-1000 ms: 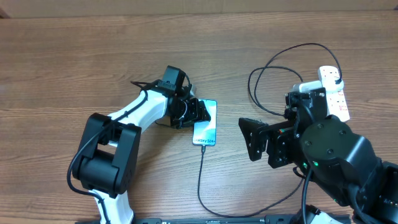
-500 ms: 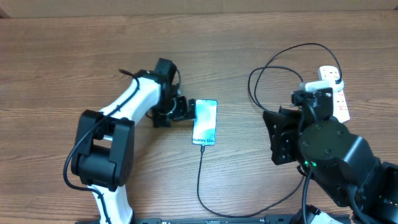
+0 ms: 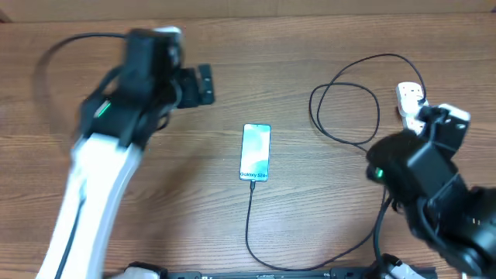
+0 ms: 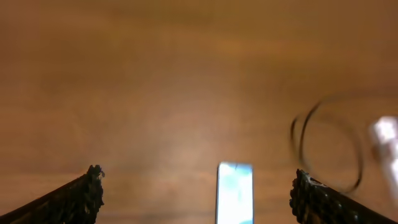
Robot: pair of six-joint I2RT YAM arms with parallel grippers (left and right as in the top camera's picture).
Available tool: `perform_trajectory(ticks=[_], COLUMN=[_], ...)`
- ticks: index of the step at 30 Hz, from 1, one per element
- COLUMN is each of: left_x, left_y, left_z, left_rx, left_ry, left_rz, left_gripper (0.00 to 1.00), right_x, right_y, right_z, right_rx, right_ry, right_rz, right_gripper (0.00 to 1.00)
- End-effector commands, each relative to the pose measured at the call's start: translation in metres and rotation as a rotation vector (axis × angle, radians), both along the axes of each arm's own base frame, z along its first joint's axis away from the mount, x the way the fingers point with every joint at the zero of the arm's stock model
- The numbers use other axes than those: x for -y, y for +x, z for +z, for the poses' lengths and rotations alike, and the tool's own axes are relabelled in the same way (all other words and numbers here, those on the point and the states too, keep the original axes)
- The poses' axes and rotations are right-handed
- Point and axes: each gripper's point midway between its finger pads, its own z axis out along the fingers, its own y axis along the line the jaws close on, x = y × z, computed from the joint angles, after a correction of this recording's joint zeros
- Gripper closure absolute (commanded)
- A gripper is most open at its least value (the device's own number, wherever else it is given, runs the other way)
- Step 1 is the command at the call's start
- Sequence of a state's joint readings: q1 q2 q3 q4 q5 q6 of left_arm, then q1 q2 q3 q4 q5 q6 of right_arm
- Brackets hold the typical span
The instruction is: Plug charger to phone and switch on socket
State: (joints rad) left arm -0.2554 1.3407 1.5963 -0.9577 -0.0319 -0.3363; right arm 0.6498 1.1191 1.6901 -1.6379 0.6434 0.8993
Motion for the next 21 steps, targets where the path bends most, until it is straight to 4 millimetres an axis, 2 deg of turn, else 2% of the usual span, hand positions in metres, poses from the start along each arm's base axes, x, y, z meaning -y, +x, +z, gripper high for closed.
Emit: perform_trajectory(ticks=[1, 4, 9, 15, 21], left_x=[-0.033, -0.048, -0.066, -0.073, -0.073], left_y=[-0.027, -0.057, -0.098, -0.121, -0.131], left_z=[0.031, 0.049, 0.053, 0.037, 0.017], left_rx=[0.098, 0.139, 0.129, 0.046, -0.055], left_ry=[0.086, 0.100, 0.135, 0.166, 0.194], left_rz=[0.108, 0.143, 0.171, 0.165, 0.148], left_gripper=[0.00, 0.00, 0.00, 0.00, 0.00], right_x=[0.021, 0.038, 0.067, 0.108, 0.167], right_y=[0.009, 0.021, 0.050, 0.082, 0.102], right_z=[-0.004, -0.016, -0.040, -0.078, -0.131], right_rx=[-0.028, -0.087, -0.195, -0.306, -0.417], right_ry=[0.032, 0.041, 0.078, 0.220, 0.341], right_rz=[-0.135, -0.210, -0.288, -0.381, -0.512], right_gripper=[0.96, 0.96, 0.96, 0.96, 0.96])
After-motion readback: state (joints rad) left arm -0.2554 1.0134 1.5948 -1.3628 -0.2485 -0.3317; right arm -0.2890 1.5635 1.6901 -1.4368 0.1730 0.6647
